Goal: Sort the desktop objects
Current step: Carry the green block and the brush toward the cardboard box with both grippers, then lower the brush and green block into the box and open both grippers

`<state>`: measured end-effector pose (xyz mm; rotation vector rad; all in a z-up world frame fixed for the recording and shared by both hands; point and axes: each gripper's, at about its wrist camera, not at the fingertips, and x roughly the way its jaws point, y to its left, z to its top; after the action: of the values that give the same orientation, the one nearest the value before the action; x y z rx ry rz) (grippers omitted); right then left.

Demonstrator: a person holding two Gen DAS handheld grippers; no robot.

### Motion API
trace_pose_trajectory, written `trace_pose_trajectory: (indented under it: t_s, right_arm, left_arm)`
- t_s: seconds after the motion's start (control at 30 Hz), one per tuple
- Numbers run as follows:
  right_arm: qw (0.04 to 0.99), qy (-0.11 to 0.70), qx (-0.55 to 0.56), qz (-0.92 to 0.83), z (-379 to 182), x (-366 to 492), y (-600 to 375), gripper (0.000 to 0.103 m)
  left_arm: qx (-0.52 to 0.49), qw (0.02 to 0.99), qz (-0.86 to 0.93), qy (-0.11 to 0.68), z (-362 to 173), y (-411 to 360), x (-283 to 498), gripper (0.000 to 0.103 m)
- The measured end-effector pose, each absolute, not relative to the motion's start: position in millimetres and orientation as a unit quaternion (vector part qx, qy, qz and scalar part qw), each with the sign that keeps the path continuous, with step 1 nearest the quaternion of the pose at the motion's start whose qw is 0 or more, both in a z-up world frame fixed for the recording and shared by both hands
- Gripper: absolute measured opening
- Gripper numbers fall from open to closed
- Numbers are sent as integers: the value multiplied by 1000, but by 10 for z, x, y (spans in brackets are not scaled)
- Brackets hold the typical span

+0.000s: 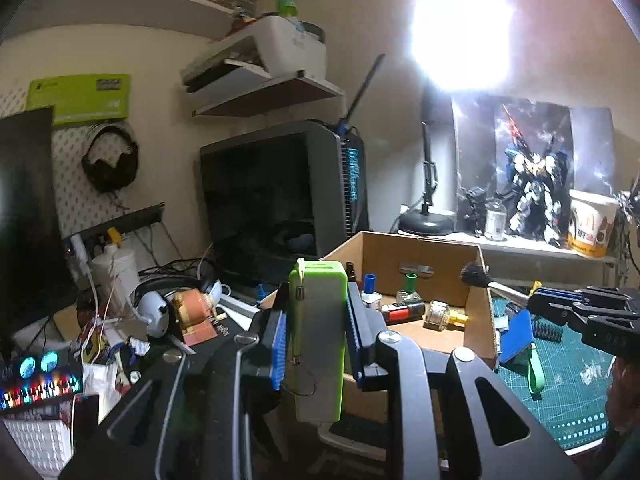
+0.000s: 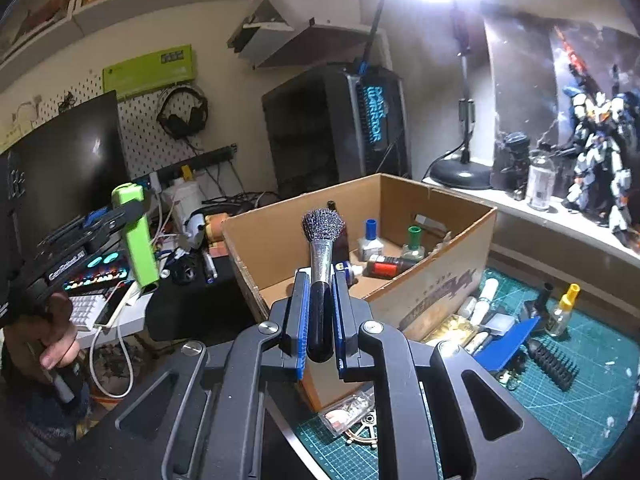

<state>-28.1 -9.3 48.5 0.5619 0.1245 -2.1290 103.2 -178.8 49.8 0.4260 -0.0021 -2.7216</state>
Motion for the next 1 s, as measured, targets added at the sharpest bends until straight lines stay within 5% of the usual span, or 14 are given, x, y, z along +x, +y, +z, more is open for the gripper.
trace_pose_trajectory:
  t_s: [0.43,1.0]
  right_arm:
    - [435,143,228,-859,1031,-826,-373,11]
    - [468,181,375,-780,736,-2151,-1162,3]
  left_arm:
    - [195,104,-973,-67,1058,-1812,99,25]
    - [341,111,-927,-109,570,-1907,-1446,25]
